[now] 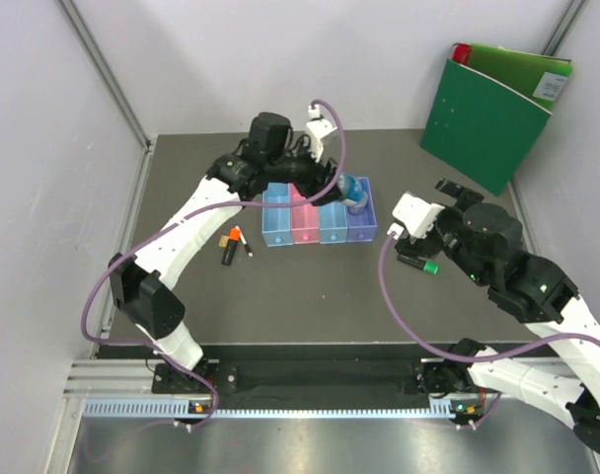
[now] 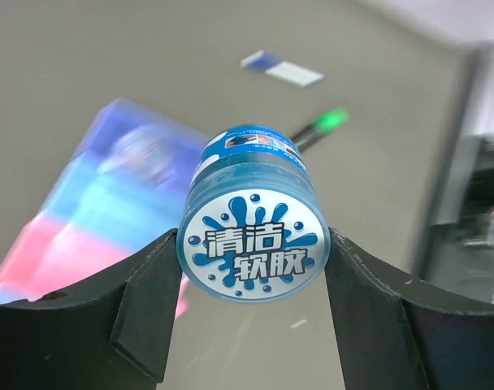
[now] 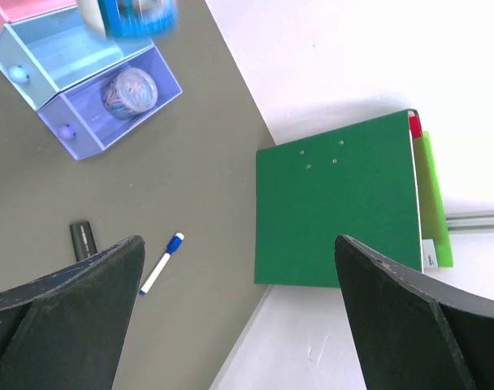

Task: Sort the stationery into containers
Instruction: Place the stationery in the storage box.

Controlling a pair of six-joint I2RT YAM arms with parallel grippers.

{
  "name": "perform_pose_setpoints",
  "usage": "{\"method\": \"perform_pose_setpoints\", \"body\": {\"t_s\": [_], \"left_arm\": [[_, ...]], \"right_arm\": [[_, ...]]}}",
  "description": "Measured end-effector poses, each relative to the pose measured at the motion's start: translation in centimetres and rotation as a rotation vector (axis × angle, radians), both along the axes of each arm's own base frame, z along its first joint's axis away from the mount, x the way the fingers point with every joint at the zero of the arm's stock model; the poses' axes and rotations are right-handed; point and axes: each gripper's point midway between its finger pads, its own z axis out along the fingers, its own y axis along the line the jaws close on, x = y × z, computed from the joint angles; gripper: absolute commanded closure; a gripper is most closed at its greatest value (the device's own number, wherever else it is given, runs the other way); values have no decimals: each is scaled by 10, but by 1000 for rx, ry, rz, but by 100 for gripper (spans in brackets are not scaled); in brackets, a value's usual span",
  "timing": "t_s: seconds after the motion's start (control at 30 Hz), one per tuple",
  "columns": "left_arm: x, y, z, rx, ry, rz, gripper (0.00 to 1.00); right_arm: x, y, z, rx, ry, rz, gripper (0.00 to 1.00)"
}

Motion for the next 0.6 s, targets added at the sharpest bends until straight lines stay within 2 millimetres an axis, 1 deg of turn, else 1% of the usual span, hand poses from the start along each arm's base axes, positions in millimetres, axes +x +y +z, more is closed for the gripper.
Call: {"method": "perform_pose_setpoints", "body": {"t_s": [0.07,0.13,0.27,0.37,0.43,0.57,0.6], "left_arm": [[20,25,-13,69,-20,82,96],[31,41,-23,128,-40,128,96],[41,62,-37,234,-83,168,96],[46,68,-44,286,-118,169,96],[53,69,-54,321,-134,162,96],[72,65,-83,389,-138,138,96],[79,63,-94,414,-136,128,97]], "right_arm": [[-2,-2,-1,-2,5,2,0],[-1,-3,-2,-6,7,-1,0],[2,-7,-3,-26,4,-17,1],[6,-8,-4,-40,-7,-28,0],[9,-10,-4,-50,-11,-35,0],[13,-11,-1,-59,-25,-48,0],[14,-12,-1,-60,-27,-52,0]]}}
